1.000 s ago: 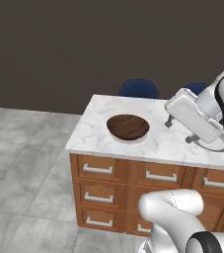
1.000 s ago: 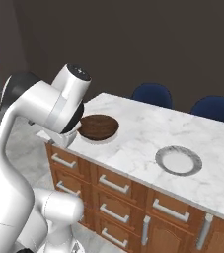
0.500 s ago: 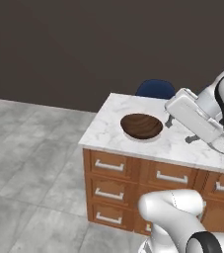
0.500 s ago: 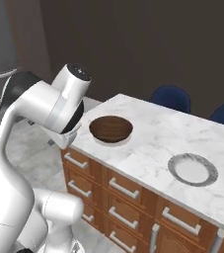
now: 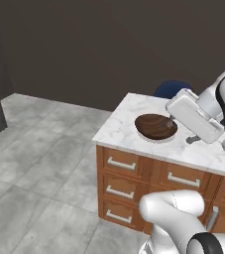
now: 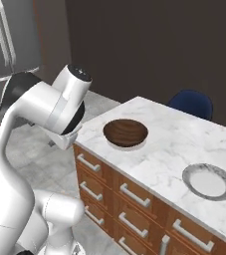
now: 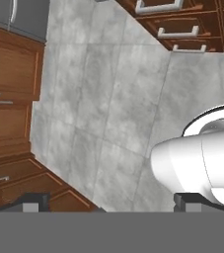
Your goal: Move the bowls from the cabinet to the plates on the dining table.
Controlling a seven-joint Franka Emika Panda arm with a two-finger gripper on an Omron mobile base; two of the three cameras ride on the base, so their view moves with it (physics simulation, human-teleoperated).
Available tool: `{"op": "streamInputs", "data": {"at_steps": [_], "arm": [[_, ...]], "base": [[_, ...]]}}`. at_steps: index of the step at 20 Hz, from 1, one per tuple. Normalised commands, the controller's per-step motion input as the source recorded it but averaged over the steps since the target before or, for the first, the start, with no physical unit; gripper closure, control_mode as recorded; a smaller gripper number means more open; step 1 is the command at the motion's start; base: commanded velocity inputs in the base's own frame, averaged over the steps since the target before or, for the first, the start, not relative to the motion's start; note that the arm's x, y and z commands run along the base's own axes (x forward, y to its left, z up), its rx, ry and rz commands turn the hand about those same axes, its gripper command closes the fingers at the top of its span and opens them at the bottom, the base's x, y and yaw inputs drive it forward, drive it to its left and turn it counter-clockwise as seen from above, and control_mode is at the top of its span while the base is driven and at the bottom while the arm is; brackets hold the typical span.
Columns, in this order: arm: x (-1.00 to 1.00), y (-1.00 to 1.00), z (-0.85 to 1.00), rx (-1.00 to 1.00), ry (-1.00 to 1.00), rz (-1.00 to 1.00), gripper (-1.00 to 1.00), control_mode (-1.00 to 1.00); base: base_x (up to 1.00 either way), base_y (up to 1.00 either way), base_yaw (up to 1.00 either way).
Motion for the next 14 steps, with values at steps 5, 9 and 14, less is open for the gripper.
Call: {"op": "streamInputs", "data": {"at_steps": [5, 9, 14], "arm": [[0.0, 0.0, 0.0, 0.0, 0.0, 0.0, -1.0, 1.0], [0.0, 0.0, 0.0, 0.0, 0.0, 0.0, -1.0, 1.0], [0.0, 0.0, 0.0, 0.0, 0.0, 0.0, -1.0, 1.0]], "base": [[0.0, 0.0, 0.25], [0.0, 0.0, 0.25], [0.0, 0.0, 0.25]]}}
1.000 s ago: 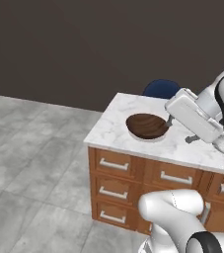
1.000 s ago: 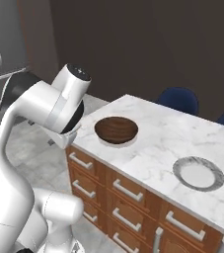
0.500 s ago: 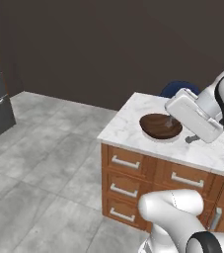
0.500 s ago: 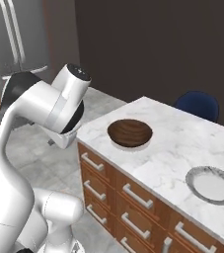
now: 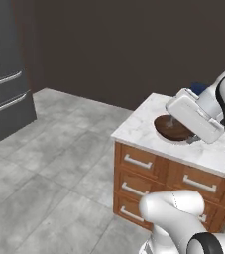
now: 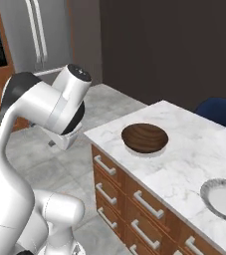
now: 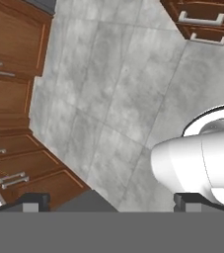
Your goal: Move the bowls from the cabinet to the plates on the dining table.
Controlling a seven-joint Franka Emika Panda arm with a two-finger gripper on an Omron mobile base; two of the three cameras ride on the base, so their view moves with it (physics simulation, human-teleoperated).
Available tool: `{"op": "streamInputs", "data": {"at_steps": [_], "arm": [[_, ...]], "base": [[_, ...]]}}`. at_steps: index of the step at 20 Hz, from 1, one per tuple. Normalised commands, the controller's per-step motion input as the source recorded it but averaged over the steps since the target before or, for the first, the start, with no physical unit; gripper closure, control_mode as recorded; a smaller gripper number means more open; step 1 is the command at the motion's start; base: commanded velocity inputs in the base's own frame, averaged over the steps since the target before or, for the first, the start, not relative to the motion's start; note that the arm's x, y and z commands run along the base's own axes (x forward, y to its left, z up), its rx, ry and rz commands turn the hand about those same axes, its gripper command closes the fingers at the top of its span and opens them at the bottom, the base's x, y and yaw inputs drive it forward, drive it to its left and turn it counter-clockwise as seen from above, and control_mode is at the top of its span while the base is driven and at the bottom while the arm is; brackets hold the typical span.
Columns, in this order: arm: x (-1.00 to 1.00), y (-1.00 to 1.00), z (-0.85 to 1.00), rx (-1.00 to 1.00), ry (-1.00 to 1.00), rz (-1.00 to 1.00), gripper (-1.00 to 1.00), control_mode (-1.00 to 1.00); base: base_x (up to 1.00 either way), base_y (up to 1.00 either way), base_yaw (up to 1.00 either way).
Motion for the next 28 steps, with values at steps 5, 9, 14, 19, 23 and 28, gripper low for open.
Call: {"op": "streamInputs", "data": {"at_steps": [5, 9, 14, 19, 23, 28], "arm": [[0.0, 0.0, 0.0, 0.0, 0.0, 0.0, -1.0, 1.0], [0.0, 0.0, 0.0, 0.0, 0.0, 0.0, -1.0, 1.0], [0.0, 0.0, 0.0, 0.0, 0.0, 0.0, -1.0, 1.0], [0.0, 0.0, 0.0, 0.0, 0.0, 0.0, -1.0, 1.0], [0.0, 0.0, 0.0, 0.0, 0.0, 0.0, -1.0, 1.0], [0.0, 0.0, 0.0, 0.0, 0.0, 0.0, -1.0, 1.0]], "base": [[0.0, 0.0, 0.25], [0.0, 0.0, 0.25], [0.0, 0.0, 0.25], [0.0, 0.0, 0.25], [0.0, 0.0, 0.25], [0.0, 0.0, 0.25]]}}
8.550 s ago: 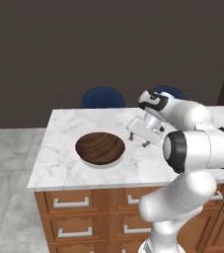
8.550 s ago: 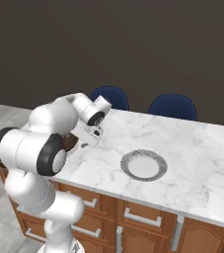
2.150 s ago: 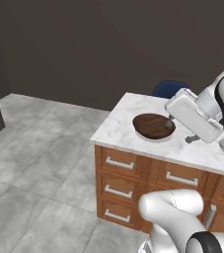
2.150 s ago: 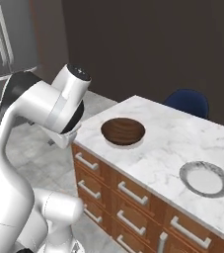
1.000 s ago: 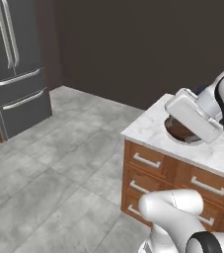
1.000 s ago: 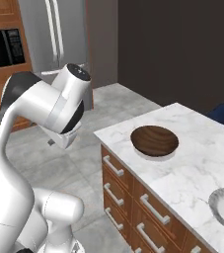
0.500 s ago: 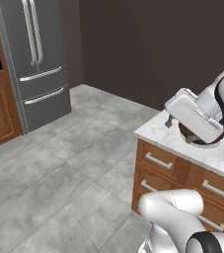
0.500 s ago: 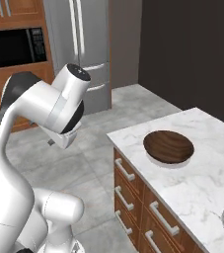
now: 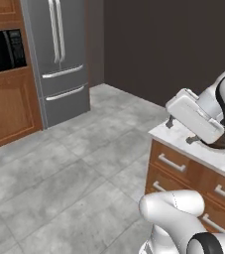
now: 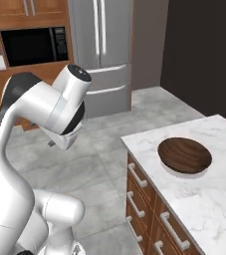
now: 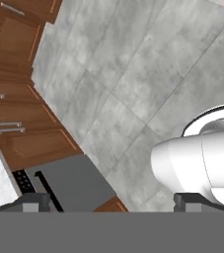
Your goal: Move the bowls from the cabinet to the plates on the dining table.
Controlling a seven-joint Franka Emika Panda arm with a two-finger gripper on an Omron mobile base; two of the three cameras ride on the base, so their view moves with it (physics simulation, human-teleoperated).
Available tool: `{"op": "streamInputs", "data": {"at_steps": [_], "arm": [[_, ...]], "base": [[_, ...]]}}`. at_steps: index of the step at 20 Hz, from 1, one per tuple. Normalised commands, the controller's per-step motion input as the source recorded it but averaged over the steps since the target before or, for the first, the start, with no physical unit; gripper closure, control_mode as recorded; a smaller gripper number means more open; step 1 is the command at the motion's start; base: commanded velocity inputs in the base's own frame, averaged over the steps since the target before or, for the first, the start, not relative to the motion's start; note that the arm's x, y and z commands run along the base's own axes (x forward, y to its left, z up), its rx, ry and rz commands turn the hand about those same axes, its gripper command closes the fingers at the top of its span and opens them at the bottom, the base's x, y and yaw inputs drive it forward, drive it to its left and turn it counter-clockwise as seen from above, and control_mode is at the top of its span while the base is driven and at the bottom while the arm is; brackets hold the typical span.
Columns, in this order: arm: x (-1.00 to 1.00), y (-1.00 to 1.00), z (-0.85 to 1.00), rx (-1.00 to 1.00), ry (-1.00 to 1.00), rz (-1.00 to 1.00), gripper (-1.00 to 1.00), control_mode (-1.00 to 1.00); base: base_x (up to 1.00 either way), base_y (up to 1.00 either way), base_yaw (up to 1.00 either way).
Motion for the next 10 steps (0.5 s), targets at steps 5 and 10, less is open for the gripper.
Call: {"op": "streamInputs", "data": {"at_steps": [5, 10], "arm": [[0.0, 0.0, 0.0, 0.0, 0.0, 0.0, -1.0, 1.0], [0.0, 0.0, 0.0, 0.0, 0.0, 0.0, -1.0, 1.0]], "base": [[0.0, 0.0, 0.25], [0.0, 0.0, 0.25]]}}
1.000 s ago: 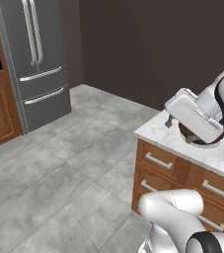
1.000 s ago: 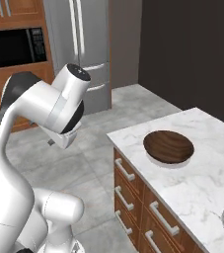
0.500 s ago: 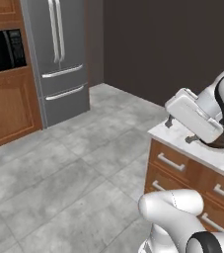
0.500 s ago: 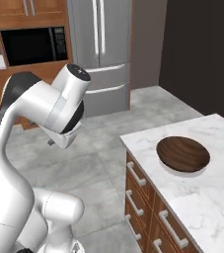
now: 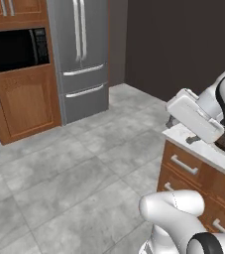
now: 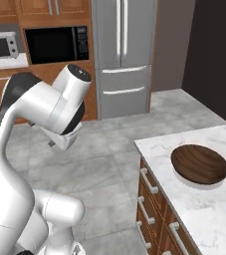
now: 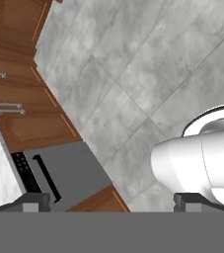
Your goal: Move the bowls from the cabinet to the plates on the dining table.
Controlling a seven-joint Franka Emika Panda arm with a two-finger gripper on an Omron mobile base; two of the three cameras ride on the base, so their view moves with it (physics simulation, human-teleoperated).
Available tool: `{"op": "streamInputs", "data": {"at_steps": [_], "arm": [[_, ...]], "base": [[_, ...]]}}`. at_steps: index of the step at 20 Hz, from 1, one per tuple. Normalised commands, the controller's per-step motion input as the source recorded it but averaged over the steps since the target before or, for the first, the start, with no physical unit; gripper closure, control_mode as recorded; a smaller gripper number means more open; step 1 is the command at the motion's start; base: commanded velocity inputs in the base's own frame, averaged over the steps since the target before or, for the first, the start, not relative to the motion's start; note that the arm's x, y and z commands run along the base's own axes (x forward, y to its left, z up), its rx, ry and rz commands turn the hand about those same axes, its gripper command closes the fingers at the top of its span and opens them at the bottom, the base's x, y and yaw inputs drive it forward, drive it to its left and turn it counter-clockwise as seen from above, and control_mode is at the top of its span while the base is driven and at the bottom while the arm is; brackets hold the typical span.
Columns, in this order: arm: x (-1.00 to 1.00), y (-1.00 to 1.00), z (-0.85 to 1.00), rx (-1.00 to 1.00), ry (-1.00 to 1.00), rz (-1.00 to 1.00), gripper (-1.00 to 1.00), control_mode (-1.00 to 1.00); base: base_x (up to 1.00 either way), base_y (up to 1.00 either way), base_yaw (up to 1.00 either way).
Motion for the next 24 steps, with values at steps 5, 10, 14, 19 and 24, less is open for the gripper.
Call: {"op": "streamInputs", "data": {"at_steps": [5, 10, 14, 19, 24], "arm": [[0.0, 0.0, 0.0, 0.0, 0.0, 0.0, -1.0, 1.0], [0.0, 0.0, 0.0, 0.0, 0.0, 0.0, -1.0, 1.0], [0.0, 0.0, 0.0, 0.0, 0.0, 0.0, -1.0, 1.0], [0.0, 0.0, 0.0, 0.0, 0.0, 0.0, -1.0, 1.0], [0.0, 0.0, 0.0, 0.0, 0.0, 0.0, -1.0, 1.0]], "base": [[0.0, 0.0, 0.25], [0.0, 0.0, 0.25], [0.0, 0.0, 0.25], [0.0, 0.0, 0.25], [0.0, 0.0, 0.25]]}}
